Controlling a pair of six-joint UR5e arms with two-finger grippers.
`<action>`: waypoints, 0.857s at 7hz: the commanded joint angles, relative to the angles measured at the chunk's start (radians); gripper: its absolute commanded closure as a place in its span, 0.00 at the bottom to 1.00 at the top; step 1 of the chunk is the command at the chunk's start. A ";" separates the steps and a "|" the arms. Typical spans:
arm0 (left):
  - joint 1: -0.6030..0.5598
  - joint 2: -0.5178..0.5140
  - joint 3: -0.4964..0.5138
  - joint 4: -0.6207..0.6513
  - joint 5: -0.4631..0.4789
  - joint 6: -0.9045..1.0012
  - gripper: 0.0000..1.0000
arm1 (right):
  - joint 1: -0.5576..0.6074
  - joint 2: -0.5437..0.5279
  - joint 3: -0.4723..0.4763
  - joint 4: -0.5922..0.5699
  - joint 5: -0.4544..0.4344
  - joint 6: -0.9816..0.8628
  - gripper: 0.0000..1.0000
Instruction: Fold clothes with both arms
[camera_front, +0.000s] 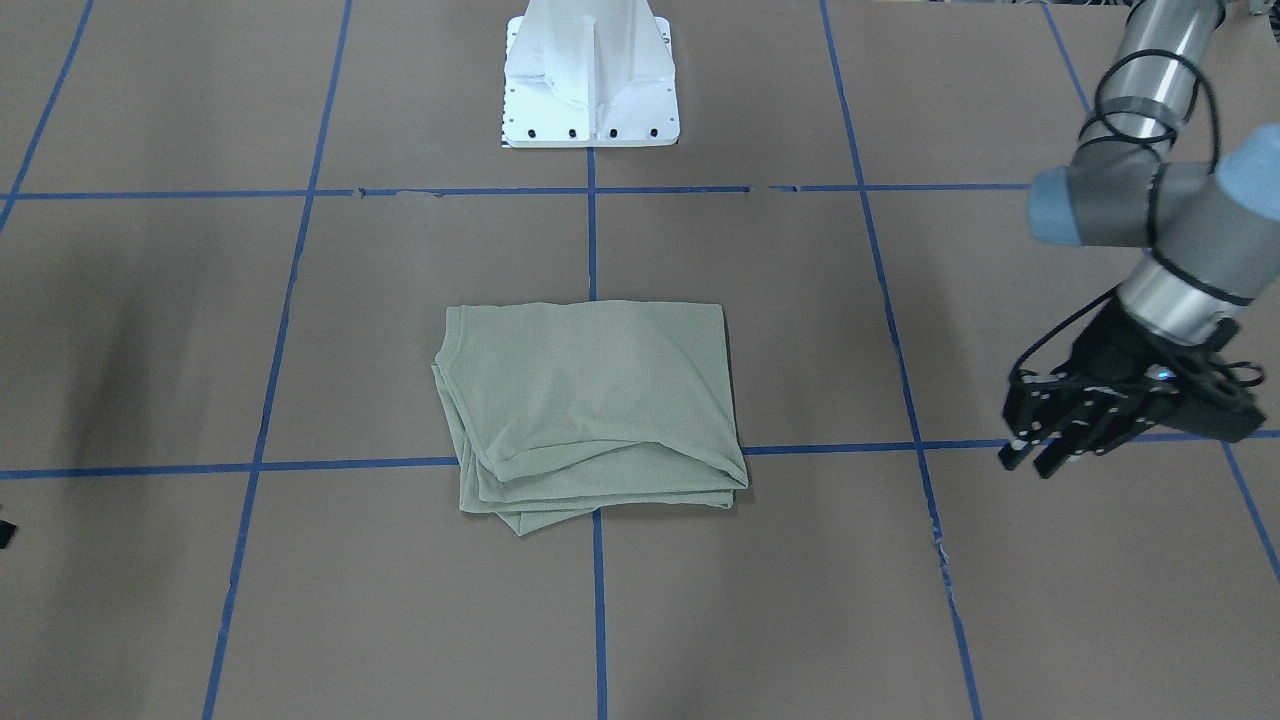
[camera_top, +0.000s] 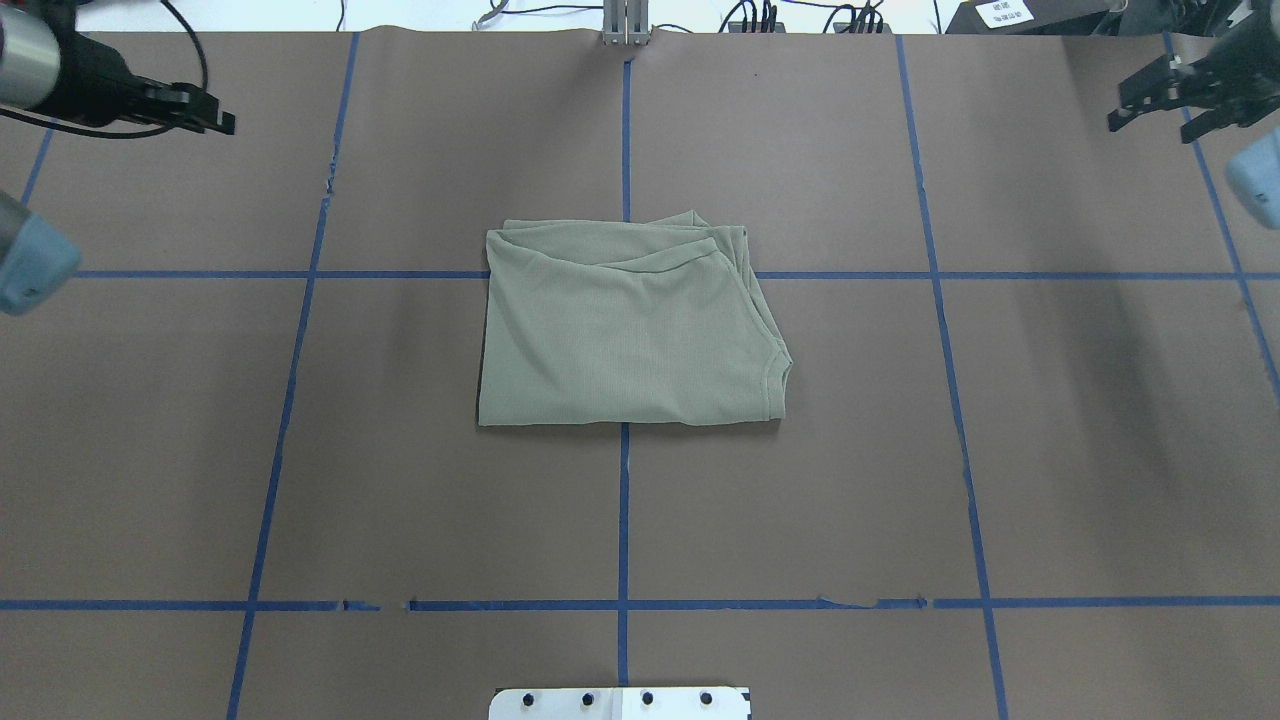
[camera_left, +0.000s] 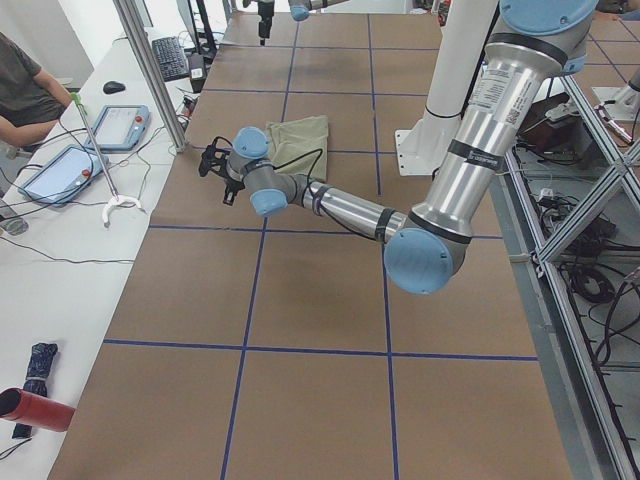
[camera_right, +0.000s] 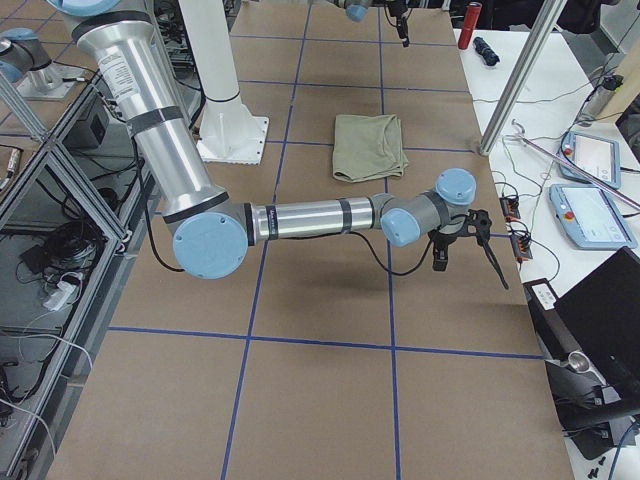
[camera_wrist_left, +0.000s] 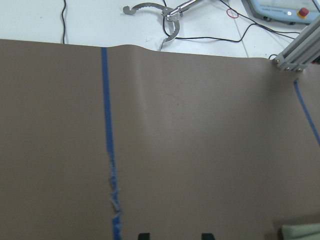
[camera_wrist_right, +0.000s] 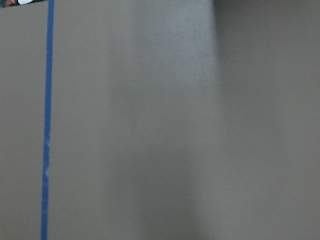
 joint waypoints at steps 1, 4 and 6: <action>-0.176 0.025 -0.095 0.306 -0.131 0.379 0.54 | 0.098 -0.024 0.046 -0.229 0.006 -0.324 0.00; -0.248 0.176 -0.322 0.552 -0.130 0.547 0.39 | 0.104 -0.123 0.143 -0.242 0.015 -0.359 0.00; -0.245 0.200 -0.311 0.626 -0.127 0.576 0.30 | 0.110 -0.259 0.327 -0.327 0.012 -0.369 0.00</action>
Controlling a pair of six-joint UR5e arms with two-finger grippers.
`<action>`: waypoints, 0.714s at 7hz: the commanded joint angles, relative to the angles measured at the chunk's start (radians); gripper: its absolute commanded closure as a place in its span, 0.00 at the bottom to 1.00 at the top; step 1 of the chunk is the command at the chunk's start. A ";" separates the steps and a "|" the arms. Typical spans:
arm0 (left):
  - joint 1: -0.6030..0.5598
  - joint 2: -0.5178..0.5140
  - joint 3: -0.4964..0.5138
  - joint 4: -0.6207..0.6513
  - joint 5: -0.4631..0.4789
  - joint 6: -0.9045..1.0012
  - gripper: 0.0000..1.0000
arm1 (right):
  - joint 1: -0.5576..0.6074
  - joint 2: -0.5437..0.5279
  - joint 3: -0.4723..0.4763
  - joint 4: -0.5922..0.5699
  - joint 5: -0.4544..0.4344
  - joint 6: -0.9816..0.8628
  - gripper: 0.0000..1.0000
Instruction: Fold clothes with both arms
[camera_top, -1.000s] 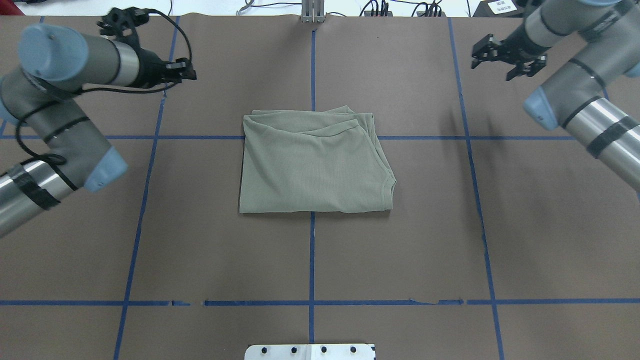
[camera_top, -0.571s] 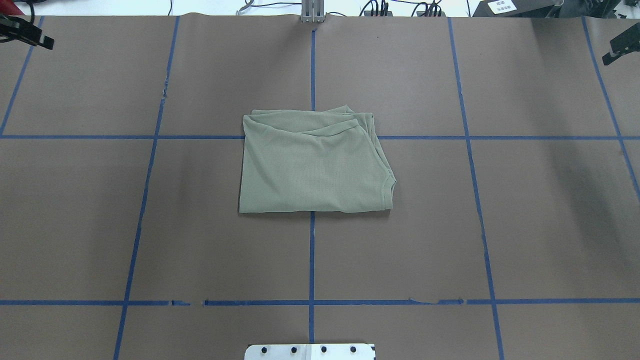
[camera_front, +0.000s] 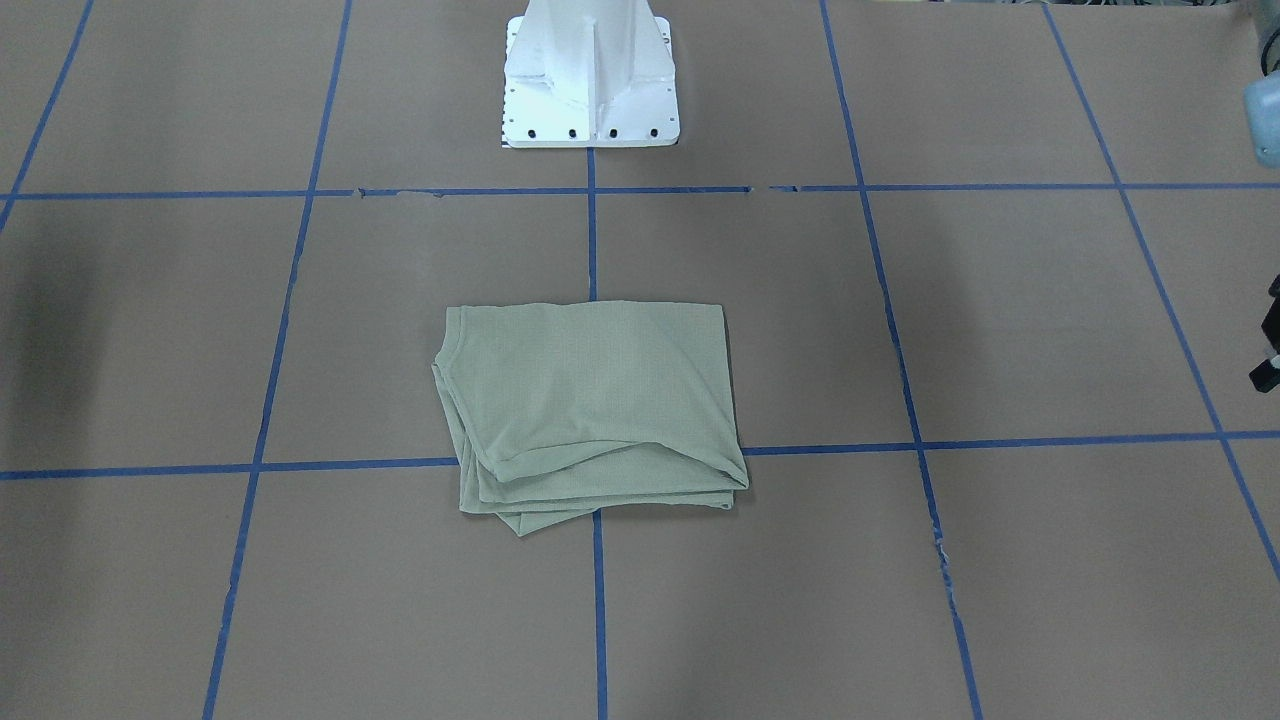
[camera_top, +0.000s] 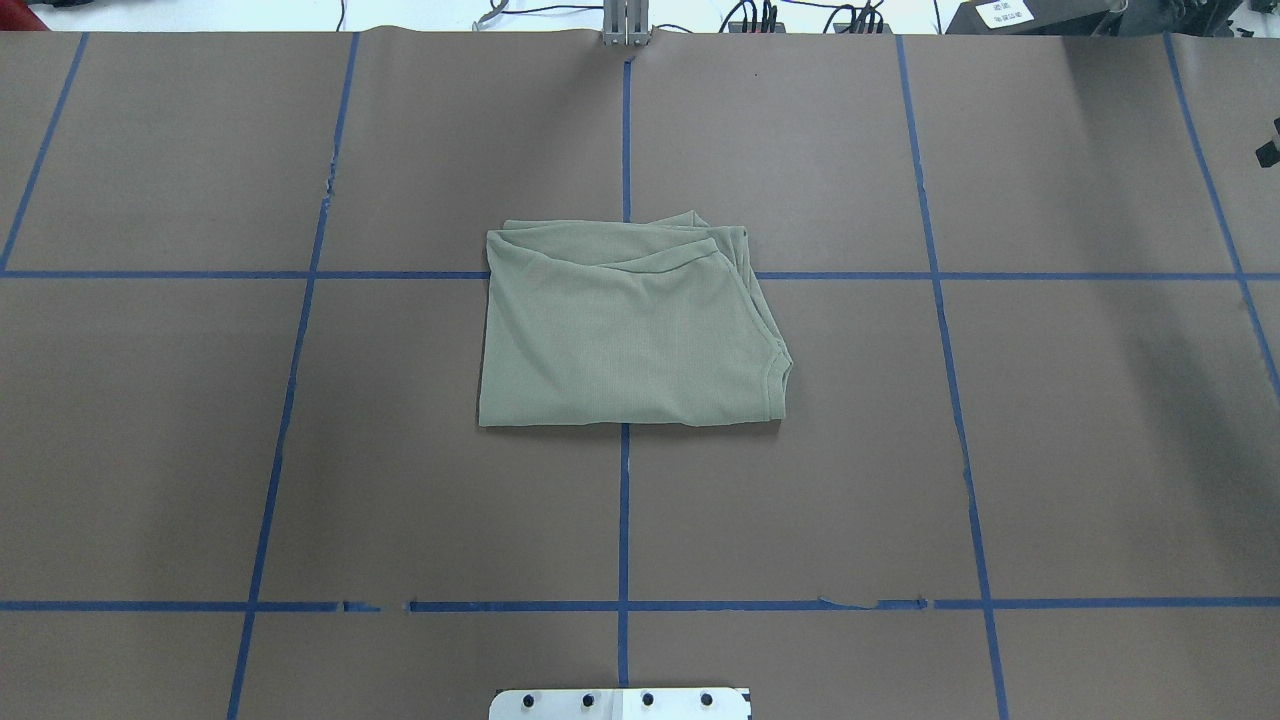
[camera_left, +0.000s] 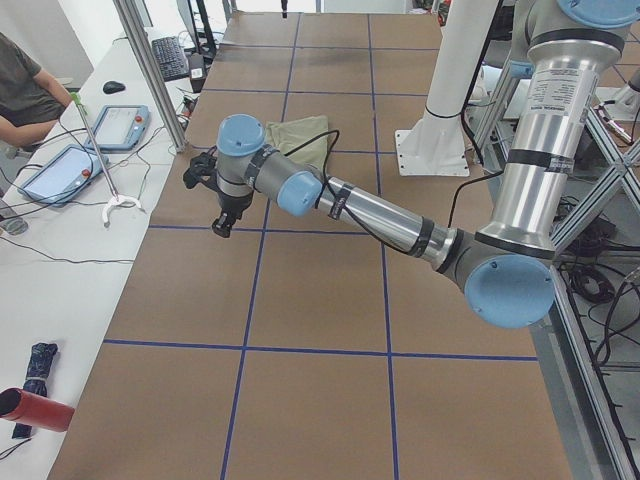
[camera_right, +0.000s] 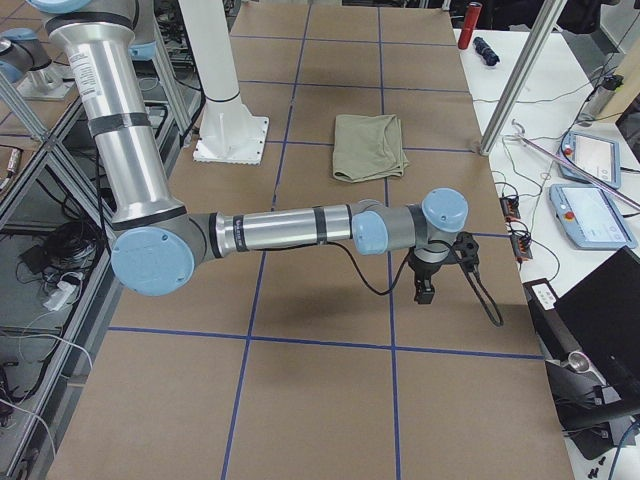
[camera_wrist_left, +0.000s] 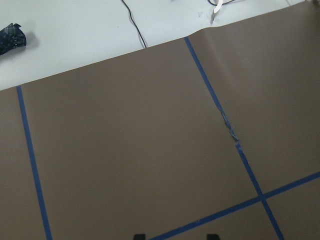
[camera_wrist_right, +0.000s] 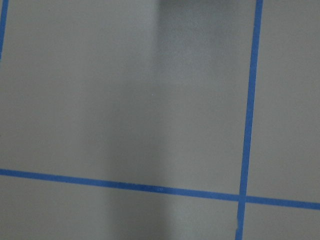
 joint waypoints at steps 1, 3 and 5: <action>0.001 0.029 0.019 0.074 0.001 0.016 0.00 | 0.020 -0.135 0.130 -0.041 -0.009 -0.050 0.00; -0.039 0.029 0.104 0.082 0.001 0.097 0.00 | 0.030 -0.154 0.127 -0.041 -0.020 -0.086 0.00; -0.047 0.074 0.089 0.082 -0.002 0.177 0.00 | 0.027 -0.157 0.121 -0.041 -0.049 -0.081 0.00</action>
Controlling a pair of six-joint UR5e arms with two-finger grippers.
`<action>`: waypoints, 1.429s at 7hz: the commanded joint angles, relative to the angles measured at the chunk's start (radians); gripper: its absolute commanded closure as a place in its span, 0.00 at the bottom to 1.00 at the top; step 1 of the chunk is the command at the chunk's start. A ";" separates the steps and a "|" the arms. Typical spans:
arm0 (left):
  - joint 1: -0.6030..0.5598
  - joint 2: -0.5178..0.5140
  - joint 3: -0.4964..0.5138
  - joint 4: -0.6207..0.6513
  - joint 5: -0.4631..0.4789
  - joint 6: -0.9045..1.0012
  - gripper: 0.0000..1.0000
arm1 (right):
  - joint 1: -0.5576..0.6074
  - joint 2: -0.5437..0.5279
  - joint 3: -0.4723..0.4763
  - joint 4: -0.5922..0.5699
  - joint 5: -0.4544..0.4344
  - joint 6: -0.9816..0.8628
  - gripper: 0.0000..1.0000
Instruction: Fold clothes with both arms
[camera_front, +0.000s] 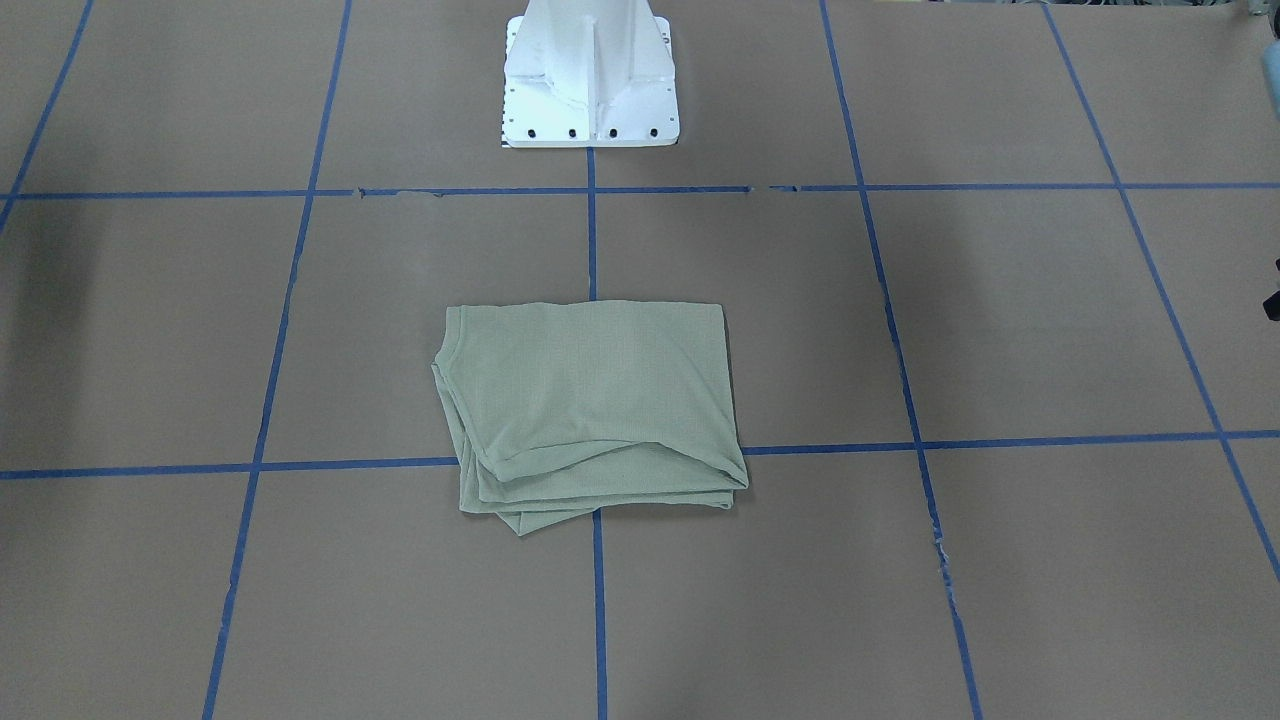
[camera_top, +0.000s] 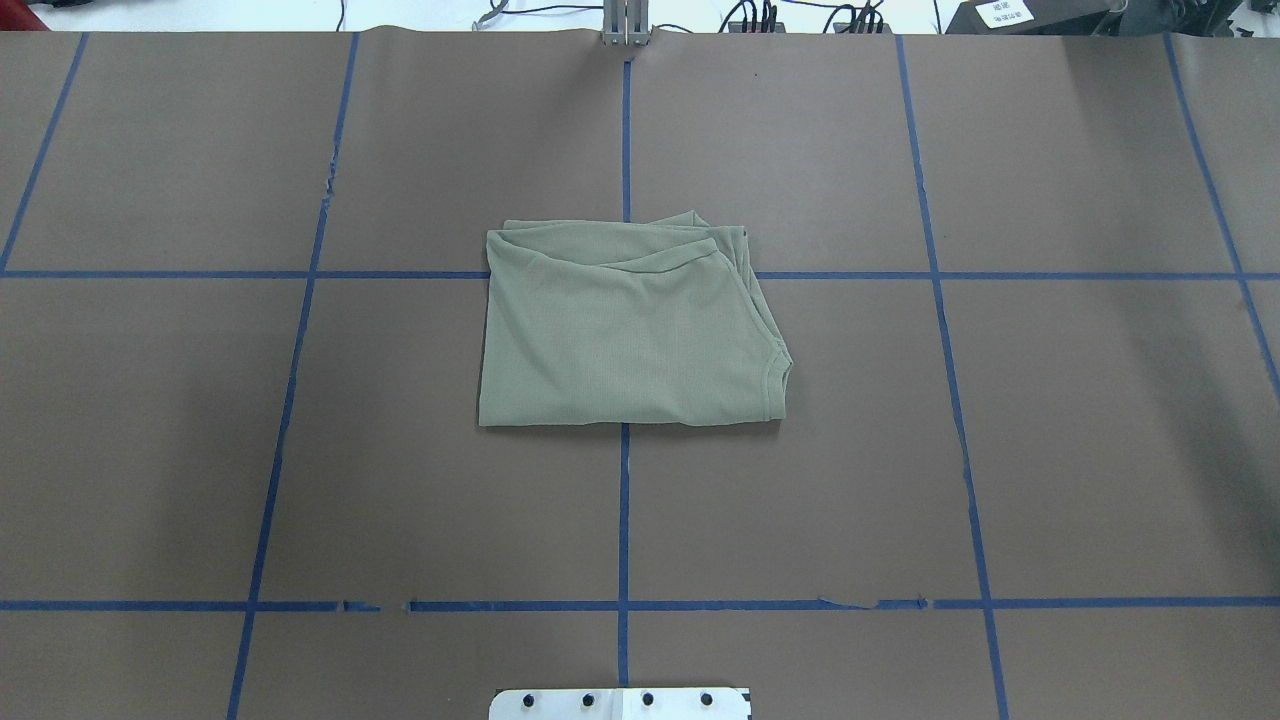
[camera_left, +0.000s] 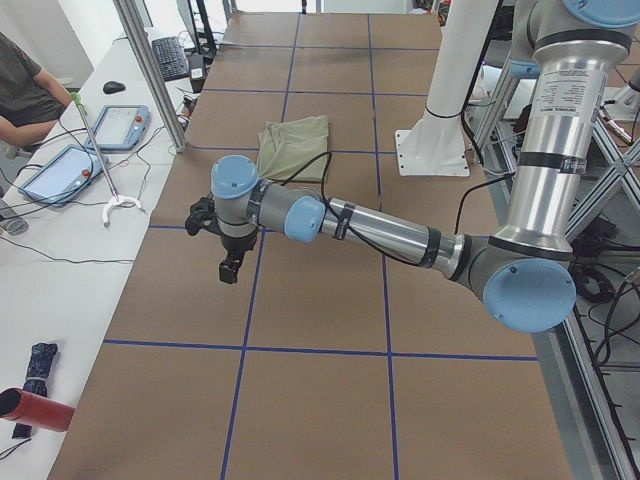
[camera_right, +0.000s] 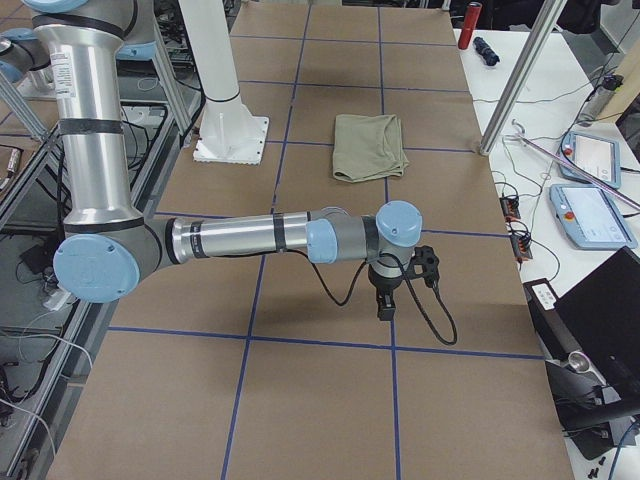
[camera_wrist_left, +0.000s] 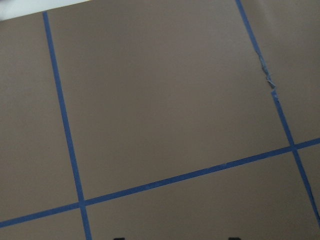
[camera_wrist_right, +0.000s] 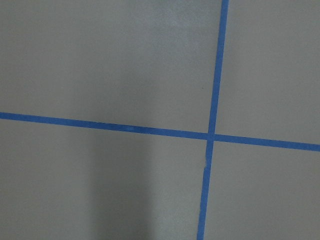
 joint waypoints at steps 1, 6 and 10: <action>-0.006 0.086 -0.013 -0.016 -0.003 0.037 0.00 | -0.001 -0.009 -0.002 0.000 -0.017 0.008 0.00; -0.007 0.077 -0.001 -0.016 0.000 0.016 0.00 | -0.047 0.079 -0.001 -0.138 -0.111 -0.004 0.00; -0.033 0.083 0.000 -0.005 -0.005 -0.055 0.00 | -0.045 0.054 -0.008 -0.137 -0.096 -0.037 0.00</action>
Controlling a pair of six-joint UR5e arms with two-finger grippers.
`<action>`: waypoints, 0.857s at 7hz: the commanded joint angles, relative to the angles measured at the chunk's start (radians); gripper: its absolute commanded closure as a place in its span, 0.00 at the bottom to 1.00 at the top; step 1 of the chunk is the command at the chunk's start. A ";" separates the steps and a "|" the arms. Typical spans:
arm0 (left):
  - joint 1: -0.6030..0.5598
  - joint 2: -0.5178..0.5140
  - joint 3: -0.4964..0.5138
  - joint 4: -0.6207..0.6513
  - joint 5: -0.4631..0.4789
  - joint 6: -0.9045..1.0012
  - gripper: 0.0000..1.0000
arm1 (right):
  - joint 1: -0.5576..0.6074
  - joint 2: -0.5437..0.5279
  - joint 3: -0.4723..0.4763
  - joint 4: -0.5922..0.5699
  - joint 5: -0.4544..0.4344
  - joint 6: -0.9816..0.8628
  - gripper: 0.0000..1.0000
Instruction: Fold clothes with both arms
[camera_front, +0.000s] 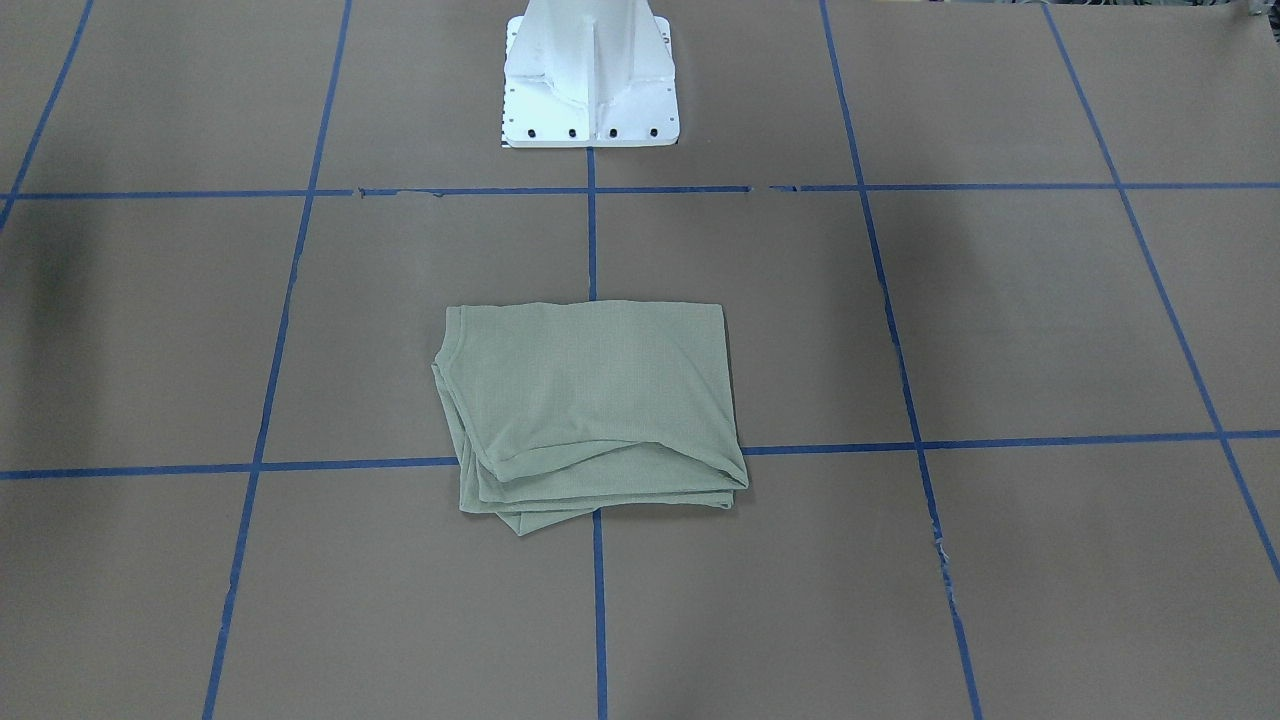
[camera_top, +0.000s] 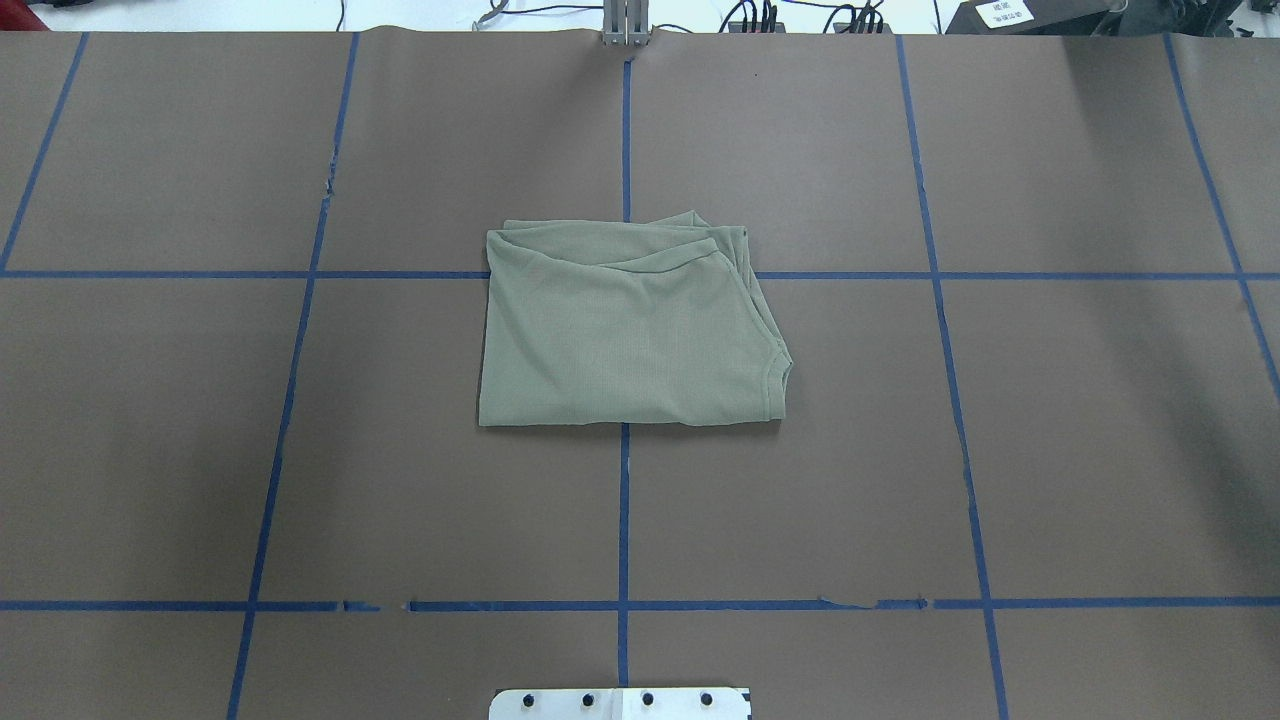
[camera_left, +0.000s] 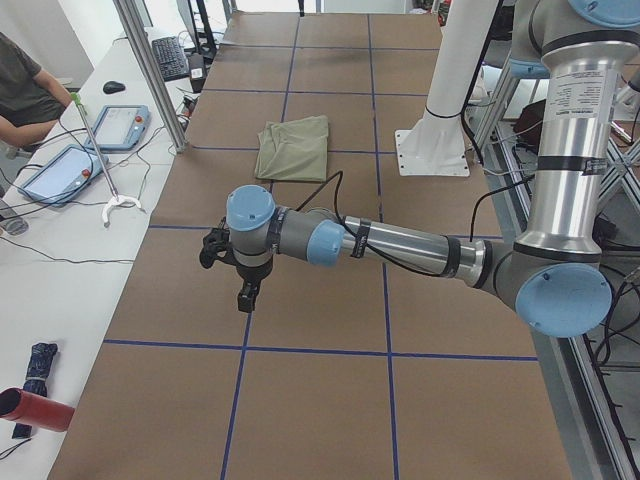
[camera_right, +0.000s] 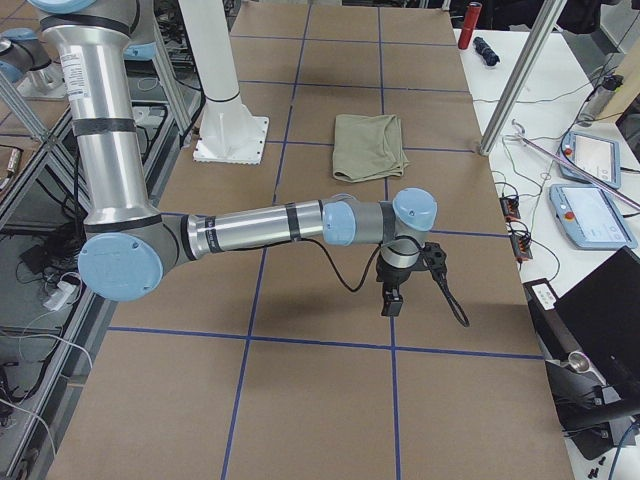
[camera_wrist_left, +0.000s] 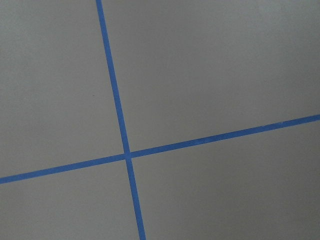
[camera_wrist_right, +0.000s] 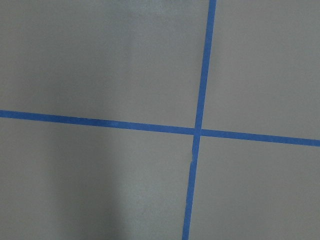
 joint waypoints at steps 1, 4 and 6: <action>-0.001 0.001 0.000 -0.003 -0.001 -0.003 0.00 | 0.006 -0.022 0.001 0.000 0.014 -0.053 0.00; 0.000 -0.005 -0.010 -0.007 0.006 -0.003 0.00 | 0.006 -0.020 0.010 0.000 0.024 -0.055 0.00; -0.001 0.000 -0.006 -0.019 0.006 0.001 0.00 | 0.006 -0.020 0.012 0.000 0.021 -0.045 0.00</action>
